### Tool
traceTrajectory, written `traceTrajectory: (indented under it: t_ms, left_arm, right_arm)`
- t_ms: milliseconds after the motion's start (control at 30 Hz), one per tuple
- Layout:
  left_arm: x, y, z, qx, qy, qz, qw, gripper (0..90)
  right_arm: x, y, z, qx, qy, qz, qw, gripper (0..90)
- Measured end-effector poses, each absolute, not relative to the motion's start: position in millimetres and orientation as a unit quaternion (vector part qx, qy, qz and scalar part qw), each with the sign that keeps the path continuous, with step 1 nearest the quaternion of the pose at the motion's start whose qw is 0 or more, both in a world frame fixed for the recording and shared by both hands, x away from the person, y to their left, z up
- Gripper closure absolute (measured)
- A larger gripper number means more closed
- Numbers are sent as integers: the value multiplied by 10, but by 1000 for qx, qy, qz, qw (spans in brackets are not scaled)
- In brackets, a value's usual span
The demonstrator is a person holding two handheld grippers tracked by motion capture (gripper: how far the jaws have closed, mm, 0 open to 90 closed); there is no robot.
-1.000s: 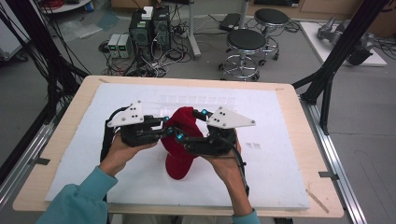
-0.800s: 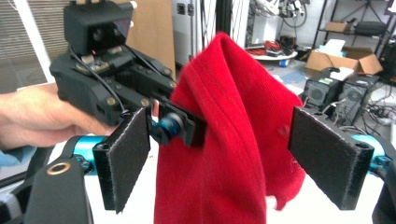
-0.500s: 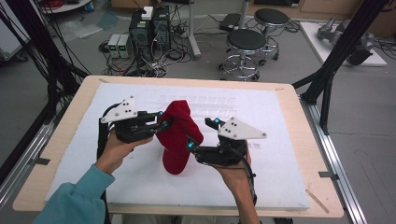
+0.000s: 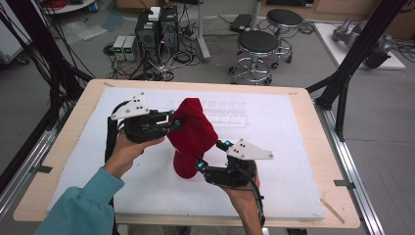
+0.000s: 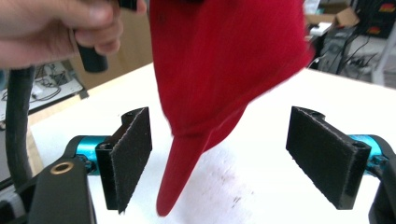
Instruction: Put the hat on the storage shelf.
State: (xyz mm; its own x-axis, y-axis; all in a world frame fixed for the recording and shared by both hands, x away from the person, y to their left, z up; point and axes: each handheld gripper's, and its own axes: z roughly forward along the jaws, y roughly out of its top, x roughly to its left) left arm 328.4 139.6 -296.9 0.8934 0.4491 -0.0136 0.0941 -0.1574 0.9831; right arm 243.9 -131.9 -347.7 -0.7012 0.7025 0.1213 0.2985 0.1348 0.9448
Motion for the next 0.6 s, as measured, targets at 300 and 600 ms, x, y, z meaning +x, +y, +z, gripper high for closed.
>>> traceTrajectory:
  t_ms: [300, 600]
  left_arm:
    - [3301, 1363, -2969, 745, 187, 143, 624, 807]
    - [3315, 1363, -2969, 736, 197, 144, 631, 809]
  right_arm:
    - [2514, -1266, -3614, 349, 737, 556, 158, 256]
    - [2558, -1227, -3713, 349, 745, 554, 125, 412]
